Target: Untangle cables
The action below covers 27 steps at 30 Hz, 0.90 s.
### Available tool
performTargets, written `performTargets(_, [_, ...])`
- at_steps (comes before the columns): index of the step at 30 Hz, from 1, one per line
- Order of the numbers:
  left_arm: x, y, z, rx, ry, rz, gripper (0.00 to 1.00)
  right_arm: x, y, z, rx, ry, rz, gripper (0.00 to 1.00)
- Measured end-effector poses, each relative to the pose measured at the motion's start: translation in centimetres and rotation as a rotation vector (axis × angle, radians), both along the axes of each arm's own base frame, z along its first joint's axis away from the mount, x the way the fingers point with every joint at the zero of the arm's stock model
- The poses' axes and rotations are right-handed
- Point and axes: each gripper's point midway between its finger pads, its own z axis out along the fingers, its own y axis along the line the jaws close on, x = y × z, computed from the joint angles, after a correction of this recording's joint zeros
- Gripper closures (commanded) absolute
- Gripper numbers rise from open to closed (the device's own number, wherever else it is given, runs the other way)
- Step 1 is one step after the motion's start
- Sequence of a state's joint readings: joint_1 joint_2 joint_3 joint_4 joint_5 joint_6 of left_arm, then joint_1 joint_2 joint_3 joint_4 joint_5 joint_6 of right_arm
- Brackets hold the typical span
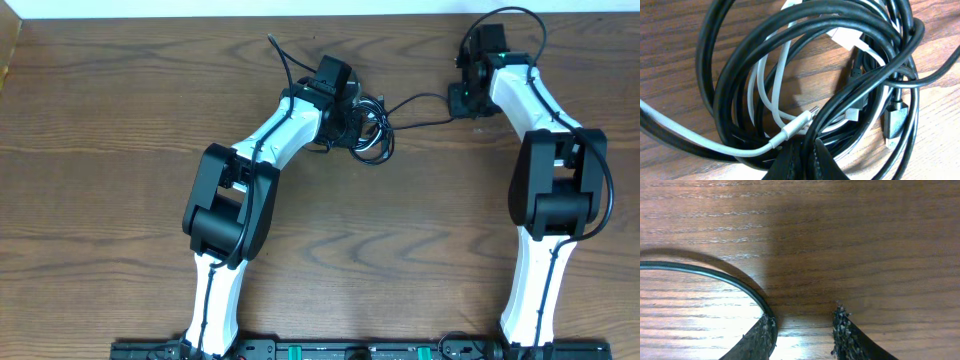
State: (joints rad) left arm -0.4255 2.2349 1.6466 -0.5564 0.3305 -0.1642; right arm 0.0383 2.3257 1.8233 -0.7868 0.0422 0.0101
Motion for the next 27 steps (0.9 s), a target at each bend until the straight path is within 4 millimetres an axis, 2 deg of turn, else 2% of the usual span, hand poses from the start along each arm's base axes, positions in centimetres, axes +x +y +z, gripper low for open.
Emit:
performTargets(6, [0.0, 0.5, -0.2, 0.017, 0.004, 0.009, 0.91, 0.0, 1.0, 0.0, 0.141, 0.009, 0.01, 0.62])
performTargets(12, [-0.1, 0.7, -0.2, 0.023, 0.006, 0.011, 0.91, -0.6, -0.3, -0.2, 0.024, 0.033, -0.015, 0.6])
performTargets(15, [-0.1, 0.8, -0.2, 0.028, 0.008, 0.019, 0.91, -1.0, -1.6, -0.1, -0.048, 0.049, -0.036, 0.6])
performTargets(20, [-0.2, 1.0, -0.3, 0.047, 0.014, 0.038, 0.91, -1.4, -2.5, -0.1, -0.07, 0.062, -0.059, 0.6])
performTargets(22, [-0.3, 1.6, -0.4, 0.07, 0.024, 0.057, 0.91, -1.6, -4.3, 0.0, -0.108, 0.064, -0.098, 0.61])
performTargets(27, [0.2, 4.4, -0.5, 0.102, 0.056, 0.168, 0.91, -2.9, -13.0, 0.2, -0.16, 0.076, -0.29, 0.6])
